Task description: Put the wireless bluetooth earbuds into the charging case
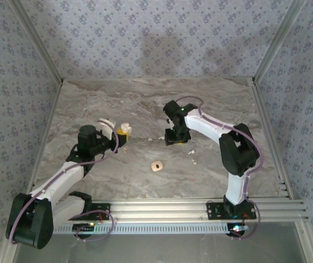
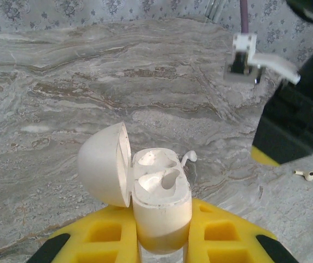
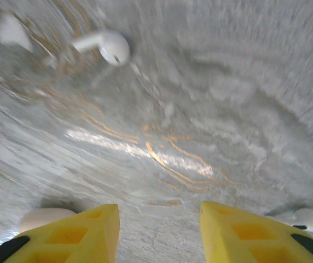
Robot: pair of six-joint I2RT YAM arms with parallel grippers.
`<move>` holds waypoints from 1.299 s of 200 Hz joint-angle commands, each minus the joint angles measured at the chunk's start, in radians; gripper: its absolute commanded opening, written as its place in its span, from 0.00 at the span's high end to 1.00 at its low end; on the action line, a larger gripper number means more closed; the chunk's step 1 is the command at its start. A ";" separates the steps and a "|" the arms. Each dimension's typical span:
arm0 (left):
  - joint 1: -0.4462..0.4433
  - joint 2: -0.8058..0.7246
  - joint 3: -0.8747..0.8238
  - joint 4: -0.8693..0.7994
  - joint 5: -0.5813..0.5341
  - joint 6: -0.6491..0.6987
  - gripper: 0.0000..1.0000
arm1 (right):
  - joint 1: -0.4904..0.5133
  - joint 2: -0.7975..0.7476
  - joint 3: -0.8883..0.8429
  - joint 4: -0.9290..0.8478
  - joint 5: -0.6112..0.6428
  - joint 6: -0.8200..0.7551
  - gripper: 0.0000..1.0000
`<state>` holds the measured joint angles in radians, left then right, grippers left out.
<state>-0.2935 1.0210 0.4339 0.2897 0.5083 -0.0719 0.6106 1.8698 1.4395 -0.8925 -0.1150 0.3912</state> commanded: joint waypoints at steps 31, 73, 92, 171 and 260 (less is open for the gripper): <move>0.008 -0.030 0.029 -0.002 0.013 0.014 0.82 | -0.026 0.086 0.113 -0.038 -0.014 0.003 0.55; 0.008 -0.033 0.029 -0.007 0.003 0.017 0.82 | -0.039 0.194 0.217 -0.013 -0.086 0.083 0.56; 0.008 -0.034 0.031 -0.009 0.000 0.018 0.82 | -0.038 0.222 0.224 0.014 -0.117 0.132 0.57; 0.008 -0.035 0.029 -0.008 -0.005 0.022 0.82 | -0.040 0.287 0.220 0.091 -0.162 0.213 0.60; 0.008 -0.040 0.033 -0.012 -0.008 0.026 0.82 | -0.041 0.357 0.291 0.133 -0.165 0.202 0.62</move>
<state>-0.2935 1.0019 0.4351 0.2806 0.5037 -0.0639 0.5716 2.1895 1.6939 -0.7769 -0.2745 0.5808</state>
